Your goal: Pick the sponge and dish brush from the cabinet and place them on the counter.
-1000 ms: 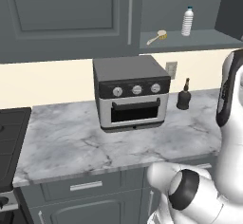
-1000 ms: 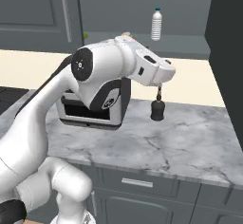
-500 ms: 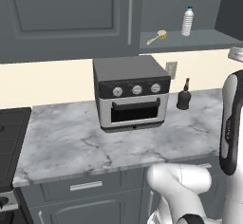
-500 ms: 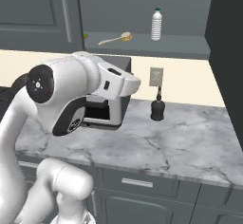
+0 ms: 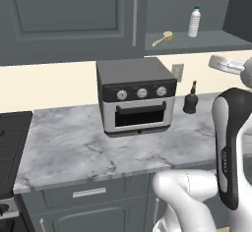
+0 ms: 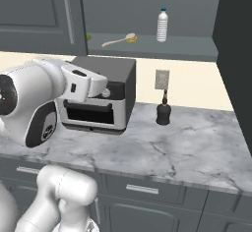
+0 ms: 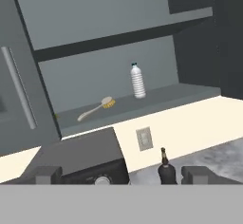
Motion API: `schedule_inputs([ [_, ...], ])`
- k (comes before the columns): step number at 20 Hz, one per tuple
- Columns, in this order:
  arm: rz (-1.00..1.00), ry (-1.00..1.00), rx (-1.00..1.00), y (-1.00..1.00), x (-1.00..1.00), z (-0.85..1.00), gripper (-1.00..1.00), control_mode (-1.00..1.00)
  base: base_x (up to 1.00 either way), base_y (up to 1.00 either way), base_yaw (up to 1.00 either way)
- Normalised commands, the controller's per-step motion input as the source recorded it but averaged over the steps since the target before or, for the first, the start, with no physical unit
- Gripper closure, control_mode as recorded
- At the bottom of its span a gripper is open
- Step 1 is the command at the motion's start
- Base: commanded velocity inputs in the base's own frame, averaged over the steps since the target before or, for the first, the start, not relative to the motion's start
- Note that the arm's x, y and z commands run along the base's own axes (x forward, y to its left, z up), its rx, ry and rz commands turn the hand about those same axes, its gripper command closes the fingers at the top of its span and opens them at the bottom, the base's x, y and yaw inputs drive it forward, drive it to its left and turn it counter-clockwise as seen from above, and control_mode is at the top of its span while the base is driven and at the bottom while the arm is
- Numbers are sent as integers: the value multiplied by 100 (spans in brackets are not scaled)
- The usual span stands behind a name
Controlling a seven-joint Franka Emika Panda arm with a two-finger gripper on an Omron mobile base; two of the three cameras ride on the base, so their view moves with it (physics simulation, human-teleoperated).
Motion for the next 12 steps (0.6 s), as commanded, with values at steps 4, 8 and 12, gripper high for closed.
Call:
schedule_inputs([
  [4,10,-2,-2,91,0,23,-100,-100,0,0,0],
  [8,8,-2,-3,77,9,24,-100,-100,0,0,0],
  [12,10,0,-6,63,7,16,-100,-100,0,0,0],
])
